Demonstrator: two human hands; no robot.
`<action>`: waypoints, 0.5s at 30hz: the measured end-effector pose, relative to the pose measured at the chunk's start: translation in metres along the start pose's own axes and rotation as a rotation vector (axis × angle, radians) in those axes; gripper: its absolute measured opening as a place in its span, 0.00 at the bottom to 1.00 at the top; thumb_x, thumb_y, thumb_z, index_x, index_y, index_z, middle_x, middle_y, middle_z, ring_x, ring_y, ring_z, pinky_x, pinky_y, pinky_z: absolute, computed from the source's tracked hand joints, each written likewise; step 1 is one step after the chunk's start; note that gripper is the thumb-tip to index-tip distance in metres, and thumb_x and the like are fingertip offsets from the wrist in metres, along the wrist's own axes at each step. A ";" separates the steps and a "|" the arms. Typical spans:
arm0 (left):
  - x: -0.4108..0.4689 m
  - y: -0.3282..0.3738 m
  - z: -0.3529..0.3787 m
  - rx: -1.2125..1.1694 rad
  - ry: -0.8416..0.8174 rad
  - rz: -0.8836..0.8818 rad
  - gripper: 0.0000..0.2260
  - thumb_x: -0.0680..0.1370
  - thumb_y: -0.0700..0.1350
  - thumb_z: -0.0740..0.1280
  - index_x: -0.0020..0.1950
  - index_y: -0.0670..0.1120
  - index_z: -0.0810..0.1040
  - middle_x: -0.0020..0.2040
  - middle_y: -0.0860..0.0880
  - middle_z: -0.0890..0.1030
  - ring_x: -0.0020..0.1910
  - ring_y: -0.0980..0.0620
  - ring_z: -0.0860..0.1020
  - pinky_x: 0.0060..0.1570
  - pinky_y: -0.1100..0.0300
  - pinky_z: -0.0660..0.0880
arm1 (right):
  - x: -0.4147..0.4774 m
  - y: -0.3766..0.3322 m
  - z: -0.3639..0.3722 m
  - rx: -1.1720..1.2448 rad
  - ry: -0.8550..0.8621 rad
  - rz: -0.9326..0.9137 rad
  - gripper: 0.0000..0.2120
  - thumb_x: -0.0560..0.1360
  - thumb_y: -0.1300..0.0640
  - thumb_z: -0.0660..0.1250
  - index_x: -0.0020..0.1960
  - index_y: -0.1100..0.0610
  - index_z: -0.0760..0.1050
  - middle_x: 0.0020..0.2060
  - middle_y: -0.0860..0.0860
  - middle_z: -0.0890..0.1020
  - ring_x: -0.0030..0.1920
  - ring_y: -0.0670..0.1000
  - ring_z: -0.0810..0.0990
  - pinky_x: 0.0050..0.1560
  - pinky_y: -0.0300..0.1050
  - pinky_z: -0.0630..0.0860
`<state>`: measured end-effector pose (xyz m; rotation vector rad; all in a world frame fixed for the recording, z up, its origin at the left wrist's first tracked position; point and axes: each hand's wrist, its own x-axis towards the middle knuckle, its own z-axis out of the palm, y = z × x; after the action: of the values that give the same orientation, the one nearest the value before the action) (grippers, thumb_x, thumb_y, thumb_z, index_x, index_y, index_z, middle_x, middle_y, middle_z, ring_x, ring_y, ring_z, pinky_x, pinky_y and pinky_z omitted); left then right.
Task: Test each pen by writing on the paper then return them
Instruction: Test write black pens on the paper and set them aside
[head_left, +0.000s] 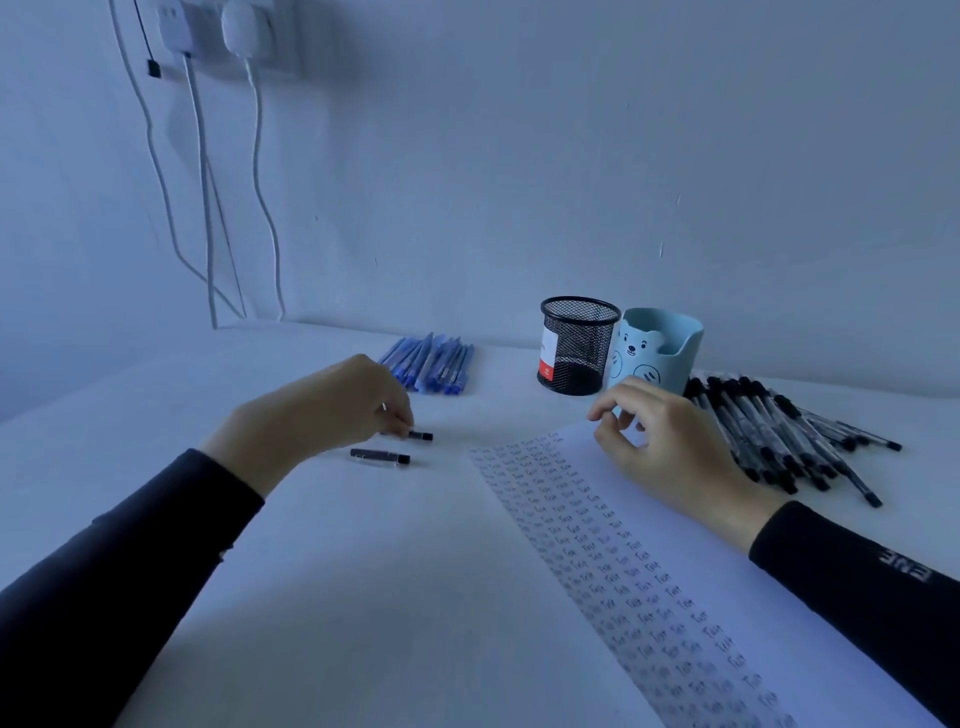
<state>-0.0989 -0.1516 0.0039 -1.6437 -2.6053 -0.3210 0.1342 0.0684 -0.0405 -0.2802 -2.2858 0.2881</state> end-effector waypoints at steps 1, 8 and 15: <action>0.001 0.003 0.004 -0.023 0.084 0.064 0.04 0.75 0.46 0.72 0.48 0.50 0.86 0.42 0.54 0.82 0.45 0.51 0.81 0.50 0.57 0.76 | 0.000 0.000 0.000 0.001 -0.002 0.006 0.06 0.72 0.51 0.61 0.42 0.48 0.77 0.37 0.41 0.77 0.38 0.43 0.76 0.37 0.45 0.76; -0.009 0.091 0.040 -0.153 0.379 0.557 0.12 0.78 0.46 0.64 0.54 0.44 0.84 0.50 0.49 0.82 0.45 0.49 0.81 0.43 0.57 0.79 | 0.002 0.001 -0.001 0.083 -0.087 0.139 0.05 0.73 0.53 0.63 0.42 0.46 0.78 0.40 0.39 0.79 0.40 0.44 0.78 0.35 0.42 0.72; 0.000 0.071 0.043 -0.301 0.440 0.428 0.10 0.77 0.39 0.69 0.58 0.43 0.82 0.52 0.48 0.82 0.44 0.53 0.82 0.48 0.56 0.79 | 0.011 -0.036 -0.023 -0.106 -0.501 0.228 0.35 0.71 0.24 0.47 0.49 0.50 0.80 0.45 0.43 0.80 0.46 0.43 0.76 0.47 0.43 0.73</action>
<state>-0.0323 -0.1142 -0.0275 -1.8930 -1.9031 -0.9554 0.1405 0.0398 -0.0074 -0.5799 -2.7711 0.3877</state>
